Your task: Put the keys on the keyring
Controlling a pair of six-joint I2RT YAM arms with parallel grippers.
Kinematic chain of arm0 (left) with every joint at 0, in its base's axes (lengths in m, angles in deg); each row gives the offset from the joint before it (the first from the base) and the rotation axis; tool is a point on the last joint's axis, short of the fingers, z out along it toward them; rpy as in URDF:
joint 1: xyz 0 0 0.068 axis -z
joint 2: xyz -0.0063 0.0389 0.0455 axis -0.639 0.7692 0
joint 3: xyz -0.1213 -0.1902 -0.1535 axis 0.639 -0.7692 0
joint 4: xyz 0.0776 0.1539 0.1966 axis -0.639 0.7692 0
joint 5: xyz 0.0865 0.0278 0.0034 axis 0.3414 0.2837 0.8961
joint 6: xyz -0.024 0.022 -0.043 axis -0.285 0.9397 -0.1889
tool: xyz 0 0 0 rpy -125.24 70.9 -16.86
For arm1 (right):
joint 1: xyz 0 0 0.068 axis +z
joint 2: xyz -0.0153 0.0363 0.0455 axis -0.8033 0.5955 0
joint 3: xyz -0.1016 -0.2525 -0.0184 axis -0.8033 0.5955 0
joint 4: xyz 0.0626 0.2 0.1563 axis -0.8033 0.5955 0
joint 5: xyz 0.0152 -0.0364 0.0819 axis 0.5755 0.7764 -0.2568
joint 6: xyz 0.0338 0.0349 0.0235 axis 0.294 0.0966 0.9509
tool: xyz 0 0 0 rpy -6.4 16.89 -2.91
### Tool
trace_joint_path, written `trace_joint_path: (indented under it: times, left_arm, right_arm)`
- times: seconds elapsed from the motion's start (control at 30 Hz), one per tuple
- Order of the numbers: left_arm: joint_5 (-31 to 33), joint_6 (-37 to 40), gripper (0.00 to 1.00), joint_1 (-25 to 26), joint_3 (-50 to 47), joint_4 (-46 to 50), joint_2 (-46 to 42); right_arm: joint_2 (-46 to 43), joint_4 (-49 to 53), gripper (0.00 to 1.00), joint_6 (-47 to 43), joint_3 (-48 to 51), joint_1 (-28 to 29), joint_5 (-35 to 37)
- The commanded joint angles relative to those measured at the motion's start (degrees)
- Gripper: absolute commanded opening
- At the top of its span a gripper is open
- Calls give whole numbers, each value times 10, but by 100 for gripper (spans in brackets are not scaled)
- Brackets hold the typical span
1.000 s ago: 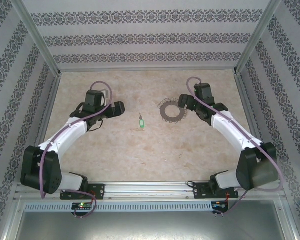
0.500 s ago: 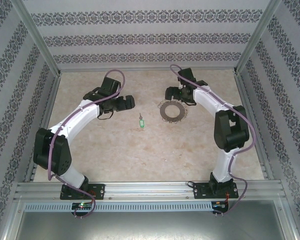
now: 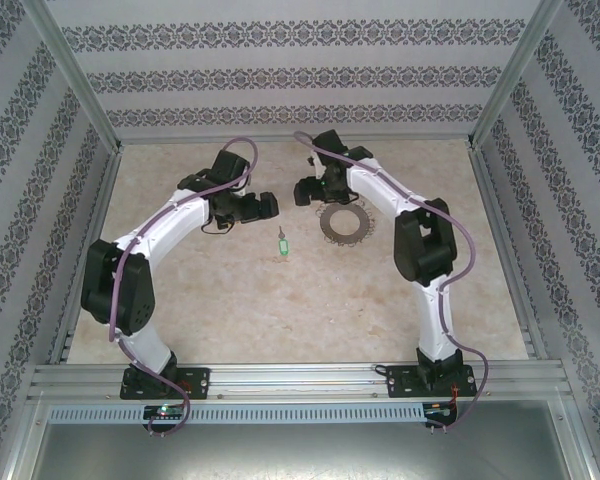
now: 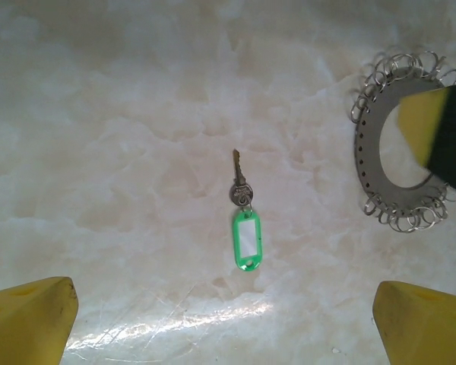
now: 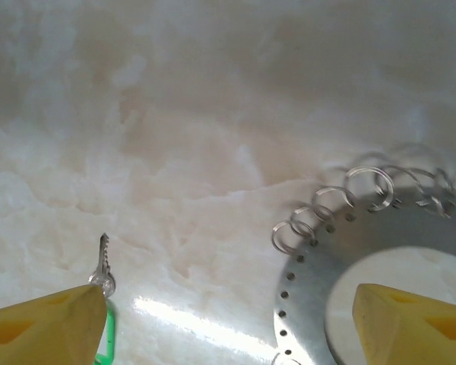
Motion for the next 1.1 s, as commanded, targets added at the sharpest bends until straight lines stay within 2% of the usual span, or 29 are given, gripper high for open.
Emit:
trace_joint_path:
  times: [0.0,0.2,0.6,0.83,1.07]
  left_arm:
    - [-49,19,100,-37,-5,17,14]
    - [-56,37,100,-61,-7,17,16]
    - [-49,43,100,-61,-6,16,21]
    - [-41,44,100,-61,-8,20,15]
    - [-40,44,100,-61,-9,21,12]
  right_arm:
    - [21,66,79,-3,-19,5,22]
    - [34,84,71,-7,-28,16,52]
    - [100,117,52,-19,-114,14,64]
    - [144,150,47,-22,-180,15,70]
    - [160,170,44,-22,-186,17,87]
